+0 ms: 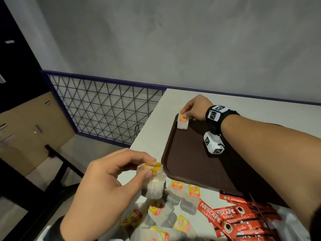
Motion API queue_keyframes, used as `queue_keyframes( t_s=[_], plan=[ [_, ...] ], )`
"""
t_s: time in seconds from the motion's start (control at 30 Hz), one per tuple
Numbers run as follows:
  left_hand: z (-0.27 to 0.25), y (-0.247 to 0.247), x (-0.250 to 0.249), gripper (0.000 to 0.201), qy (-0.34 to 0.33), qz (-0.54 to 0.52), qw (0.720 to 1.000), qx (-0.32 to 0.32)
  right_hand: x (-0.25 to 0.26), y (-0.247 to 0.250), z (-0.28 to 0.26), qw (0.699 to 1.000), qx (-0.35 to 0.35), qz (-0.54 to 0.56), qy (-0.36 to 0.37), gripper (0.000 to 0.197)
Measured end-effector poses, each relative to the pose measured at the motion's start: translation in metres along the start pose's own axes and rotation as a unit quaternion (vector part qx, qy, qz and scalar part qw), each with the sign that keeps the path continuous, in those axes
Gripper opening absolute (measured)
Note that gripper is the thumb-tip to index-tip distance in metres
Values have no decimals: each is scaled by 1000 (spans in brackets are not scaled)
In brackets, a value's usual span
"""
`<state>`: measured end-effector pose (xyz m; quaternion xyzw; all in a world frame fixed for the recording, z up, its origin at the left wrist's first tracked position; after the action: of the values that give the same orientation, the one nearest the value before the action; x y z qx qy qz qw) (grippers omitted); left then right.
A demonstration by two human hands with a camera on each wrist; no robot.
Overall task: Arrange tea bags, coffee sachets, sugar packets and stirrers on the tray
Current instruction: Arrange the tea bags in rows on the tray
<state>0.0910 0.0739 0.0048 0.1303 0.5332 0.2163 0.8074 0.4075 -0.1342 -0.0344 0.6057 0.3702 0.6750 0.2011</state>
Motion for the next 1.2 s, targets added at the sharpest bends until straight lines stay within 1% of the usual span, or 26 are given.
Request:
queue_keyframes(
  t_s=[0.2, 0.4, 0.63, 0.73, 0.83, 0.9, 0.97, 1.1, 1.2],
  plan=[
    [3, -4, -4, 29, -2, 2, 1000, 8, -5, -1, 7, 999, -42, 17, -24, 9],
    [6, -9, -2, 30, -6, -6, 1000, 11, -5, -5, 11, 997, -41, 43, -41, 8],
    [8, -12, -1, 28, -4, -4, 1000, 15, -7, 1, 7, 997, -52, 18, -47, 7],
    [8, -12, 1, 29, -2, -8, 1000, 18, -6, 7, -1, 997, -54, 18, -44, 11],
    [8, -11, 0, 30, -3, -7, 1000, 18, 5, 19, -18, 997, -62, 25, -25, 13],
    [9, -11, 0, 27, 5, -20, 1000, 15, 17, 28, -33, 996, -70, 52, -7, 10],
    [10, -11, 2, 24, 16, -42, 999, 12, 36, 33, -55, 995, -61, 73, 18, 8],
    [12, -13, 1, 20, 23, -60, 998, 13, 82, 34, -119, 989, 12, 110, 95, 6],
    [12, -16, -3, 22, 15, -63, 998, 11, 107, 33, -173, 978, 59, 134, 149, 4]
  ],
)
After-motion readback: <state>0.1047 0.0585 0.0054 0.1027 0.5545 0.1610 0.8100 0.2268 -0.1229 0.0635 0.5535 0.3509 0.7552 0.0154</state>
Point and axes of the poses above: each hand's wrist, its own z-axis towards the middle knuckle, its own y-axis out of the back of the hand, x = y × z, the point moved 6 cm from there along z, towards the middle knuckle, and after that the axes turned 5 degrees about z, right-handed, at the moved point
